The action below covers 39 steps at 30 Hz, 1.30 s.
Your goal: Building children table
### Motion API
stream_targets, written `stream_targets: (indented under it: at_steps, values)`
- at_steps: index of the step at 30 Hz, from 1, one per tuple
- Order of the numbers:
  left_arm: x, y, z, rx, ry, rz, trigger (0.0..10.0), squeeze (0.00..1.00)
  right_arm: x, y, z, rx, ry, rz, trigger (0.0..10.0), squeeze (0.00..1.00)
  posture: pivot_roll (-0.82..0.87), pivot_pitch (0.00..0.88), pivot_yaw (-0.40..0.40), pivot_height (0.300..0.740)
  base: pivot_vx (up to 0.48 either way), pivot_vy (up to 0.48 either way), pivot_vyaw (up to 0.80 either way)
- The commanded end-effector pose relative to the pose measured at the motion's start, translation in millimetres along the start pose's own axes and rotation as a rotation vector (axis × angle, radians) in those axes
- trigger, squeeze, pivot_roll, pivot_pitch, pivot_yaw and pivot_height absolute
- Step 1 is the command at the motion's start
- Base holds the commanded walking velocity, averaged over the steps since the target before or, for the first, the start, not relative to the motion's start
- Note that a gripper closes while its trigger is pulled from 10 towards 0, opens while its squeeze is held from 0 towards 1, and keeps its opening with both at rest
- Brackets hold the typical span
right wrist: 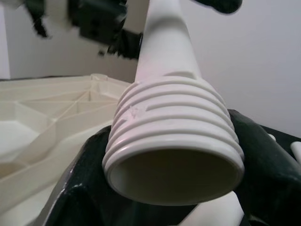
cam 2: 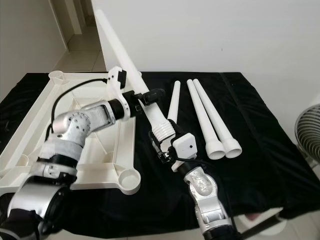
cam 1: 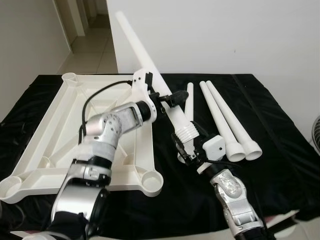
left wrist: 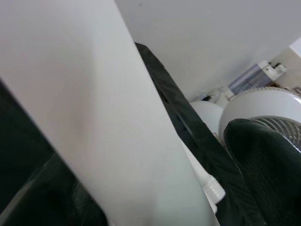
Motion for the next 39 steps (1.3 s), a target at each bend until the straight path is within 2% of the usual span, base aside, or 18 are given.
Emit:
stream_targets:
  at_steps: [1, 10, 11, 13, 14, 31, 32, 33, 34, 38, 39]
  values:
    - [-0.8, 5.4, 11, 0.012, -0.019, 0.016, 10.0, 0.00, -4.9, 7.8, -2, -0.021, 0.012, 0.040, 10.0, 0.00, -0.03, 0.044, 0.069, 0.740, 0.000, 0.000, 0.00]
    - [-6.9, 14.3, 35, 0.025, -0.051, 0.045, 10.0, 0.00, -17.0, 8.8, -9, -0.045, 0.048, 0.052, 10.0, 0.00, -0.03, 0.053, 0.071, 0.740, 0.000, 0.000, 0.00]
    - [-7.7, 14.5, 36, 0.021, -0.052, 0.042, 9.0, 0.00, -16.9, 7.5, -9, -0.049, 0.049, 0.045, 10.0, 0.00, -0.03, 0.053, 0.071, 0.740, 0.000, 0.000, 0.00]
    - [-8.4, 14.2, 36, 0.020, -0.053, 0.039, 9.0, 0.00, -16.7, 6.6, -9, -0.051, 0.049, 0.040, 10.0, 0.00, -0.03, 0.053, 0.072, 0.740, 0.000, 0.000, 0.00]
    - [-8.6, 14.4, 35, 0.007, -0.057, 0.036, 0.0, 0.00, -16.5, 6.0, -8, -0.054, 0.049, 0.034, 10.0, 0.00, -0.03, 0.051, 0.073, 0.740, 0.000, 0.000, 0.00]
    - [-7.4, 10.9, 31, -0.059, -0.057, -0.003, 0.0, 0.00, -12.0, 2.5, -5, -0.059, 0.034, -0.018, 10.0, 0.00, -0.04, 0.036, 0.063, 0.740, 0.000, 0.000, 0.00]
    - [-7.2, 10.8, 31, -0.054, -0.055, -0.003, 0.0, 0.00, -12.0, 1.5, -5, -0.042, 0.037, -0.018, 10.0, 0.62, -0.04, 0.036, 0.063, 0.740, 0.000, 0.000, 0.00]
    - [-7.0, 10.9, 31, -0.050, -0.054, -0.002, 0.0, 0.00, -11.9, 0.9, -5, -0.029, 0.039, -0.018, 10.0, 0.62, -0.04, 0.036, 0.063, 0.740, 0.000, 0.000, 0.00]
    - [-6.7, 11.6, 30, -0.054, -0.052, 0.003, 0.0, 0.00, -12.0, -0.5, -5, -0.021, 0.040, -0.023, 10.0, 1.00, -0.04, 0.035, 0.063, 0.740, 0.000, 0.000, 0.00]
    - [-6.4, 12.4, 30, -0.054, -0.048, 0.008, 0.0, 0.00, -12.4, -2.2, -4, -0.016, 0.038, -0.030, 10.0, 1.00, -0.05, 0.033, 0.063, 0.740, 0.000, 0.000, 0.00]
    - [-6.3, 12.2, 30, -0.048, -0.041, 0.008, 10.0, 0.00, -12.5, -3.5, -4, -0.012, 0.036, -0.038, 10.0, 1.00, -0.05, 0.034, 0.061, 0.740, 0.000, 0.000, 0.00]
Point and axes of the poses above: a point about 5 cm out from each wrist's last joint towards the gripper, its own x axis pointing out of the wrist towards the gripper, its own z axis along the axis of the wrist's last joint, y = z × x, the point moved 5 cm from there along x, pointing out of the wrist towards the gripper, and after that the axes turned 9 degrees about x, right-handed, at the moved point
